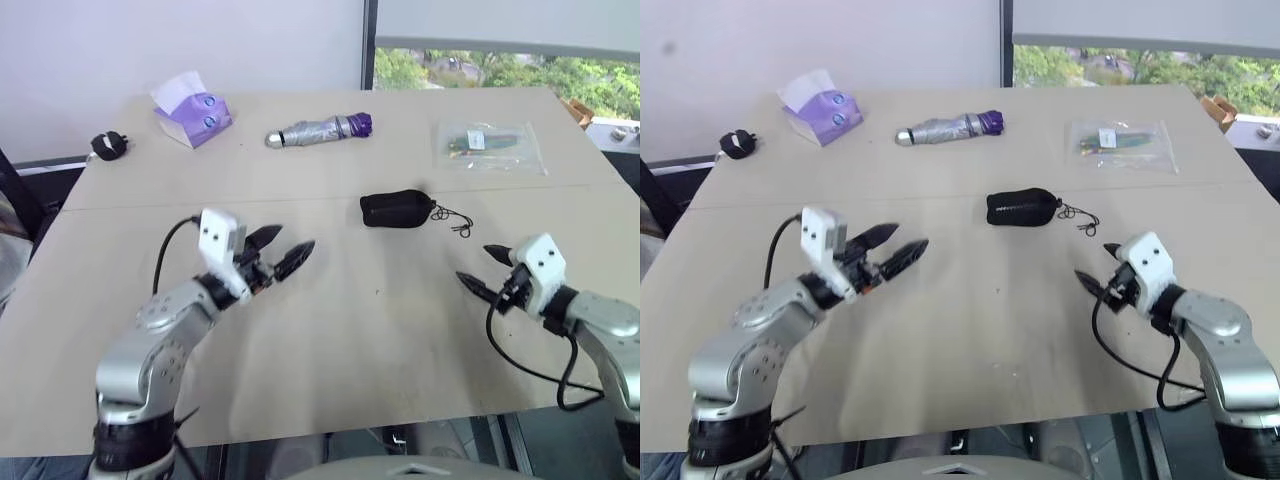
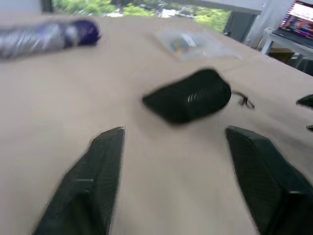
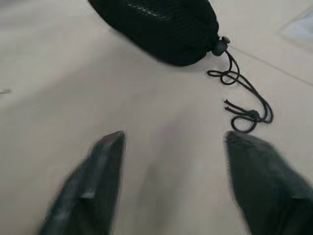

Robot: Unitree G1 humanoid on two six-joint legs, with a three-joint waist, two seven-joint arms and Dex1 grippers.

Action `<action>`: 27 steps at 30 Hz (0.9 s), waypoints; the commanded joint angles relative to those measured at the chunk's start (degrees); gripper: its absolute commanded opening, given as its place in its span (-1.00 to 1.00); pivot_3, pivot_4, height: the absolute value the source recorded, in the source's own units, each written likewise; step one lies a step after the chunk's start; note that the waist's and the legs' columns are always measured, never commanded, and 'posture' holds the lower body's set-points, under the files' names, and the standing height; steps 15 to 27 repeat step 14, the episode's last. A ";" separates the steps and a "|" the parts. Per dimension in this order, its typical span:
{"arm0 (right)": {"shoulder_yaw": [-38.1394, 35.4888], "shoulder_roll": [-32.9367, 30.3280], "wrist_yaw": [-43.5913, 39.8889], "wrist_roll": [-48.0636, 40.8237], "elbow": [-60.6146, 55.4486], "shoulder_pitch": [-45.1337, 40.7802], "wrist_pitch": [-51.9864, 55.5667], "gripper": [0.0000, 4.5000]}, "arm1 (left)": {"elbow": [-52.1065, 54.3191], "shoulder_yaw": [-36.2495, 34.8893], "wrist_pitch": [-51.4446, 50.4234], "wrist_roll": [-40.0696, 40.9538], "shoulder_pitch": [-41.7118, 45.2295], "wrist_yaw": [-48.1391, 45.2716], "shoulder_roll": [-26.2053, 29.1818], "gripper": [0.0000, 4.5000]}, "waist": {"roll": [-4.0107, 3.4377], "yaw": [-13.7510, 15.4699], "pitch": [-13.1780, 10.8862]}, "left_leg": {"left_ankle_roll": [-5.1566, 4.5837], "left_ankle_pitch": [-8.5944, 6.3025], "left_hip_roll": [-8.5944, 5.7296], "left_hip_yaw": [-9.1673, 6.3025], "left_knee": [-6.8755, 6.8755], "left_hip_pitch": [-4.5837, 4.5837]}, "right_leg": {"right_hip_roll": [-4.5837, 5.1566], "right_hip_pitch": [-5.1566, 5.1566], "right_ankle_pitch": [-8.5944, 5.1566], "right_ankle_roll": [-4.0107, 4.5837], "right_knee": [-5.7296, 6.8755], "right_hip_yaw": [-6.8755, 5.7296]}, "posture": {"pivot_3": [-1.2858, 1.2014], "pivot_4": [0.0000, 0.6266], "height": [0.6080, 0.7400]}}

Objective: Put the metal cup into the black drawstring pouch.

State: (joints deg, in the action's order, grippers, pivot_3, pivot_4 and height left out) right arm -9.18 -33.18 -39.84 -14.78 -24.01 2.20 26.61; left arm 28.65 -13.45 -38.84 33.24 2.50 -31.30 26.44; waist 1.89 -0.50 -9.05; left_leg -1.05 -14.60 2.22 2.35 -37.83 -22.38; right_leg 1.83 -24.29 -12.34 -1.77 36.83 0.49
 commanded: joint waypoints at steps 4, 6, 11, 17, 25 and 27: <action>-3.91 2.14 2.84 -0.73 -5.87 7.07 -6.50 0.98 | 7.46 -3.17 7.27 -3.14 -11.29 1.69 -0.21 1.00 | 0.02 0.02 -0.01 | -0.01 -0.01 0.05 -0.01 0.00 0.57 | 0.01 0.55 -0.06 -0.05 -0.01 0.19 | 0.03 -0.52 1.00; -6.38 2.11 3.69 -0.85 -6.50 9.89 -6.63 0.98 | 9.65 -5.28 8.96 -3.65 -16.97 2.64 -1.38 1.00 | 0.03 -0.08 0.02 | -0.06 -0.04 0.08 0.05 0.00 0.60 | 0.05 0.55 -0.06 -0.06 -0.02 0.27 | 0.03 -0.52 1.00; -9.38 1.65 4.06 -1.54 -6.31 12.99 -7.35 0.98 | 13.02 -7.45 12.64 -5.22 -25.26 7.20 -5.79 1.00 | 0.03 -0.04 0.03 | -0.31 -0.22 0.10 0.20 0.03 0.52 | 0.09 0.50 -0.09 -0.07 -0.13 0.36 | 0.03 -0.52 1.00; -9.60 1.01 3.64 -1.20 -3.74 12.24 -8.69 0.98 | 14.47 -7.25 13.37 -5.86 -27.91 9.76 -8.28 1.00 | 0.04 -0.02 0.03 | -0.32 -0.22 0.08 0.24 -0.02 0.55 | 0.11 0.51 -0.11 -0.11 -0.13 0.40 | 0.03 -0.52 1.00; -9.60 1.01 3.64 -1.20 -3.74 12.24 -8.69 0.98 | 14.47 -7.25 13.37 -5.86 -27.91 9.76 -8.28 1.00 | 0.04 -0.02 0.03 | -0.32 -0.22 0.08 0.24 -0.02 0.55 | 0.11 0.51 -0.11 -0.11 -0.13 0.40 | 0.03 -0.52 1.00; -9.60 1.01 3.64 -1.20 -3.74 12.24 -8.69 0.98 | 14.47 -7.25 13.37 -5.86 -27.91 9.76 -8.28 1.00 | 0.04 -0.02 0.03 | -0.32 -0.22 0.08 0.24 -0.02 0.55 | 0.11 0.51 -0.11 -0.11 -0.13 0.40 | 0.03 -0.52 1.00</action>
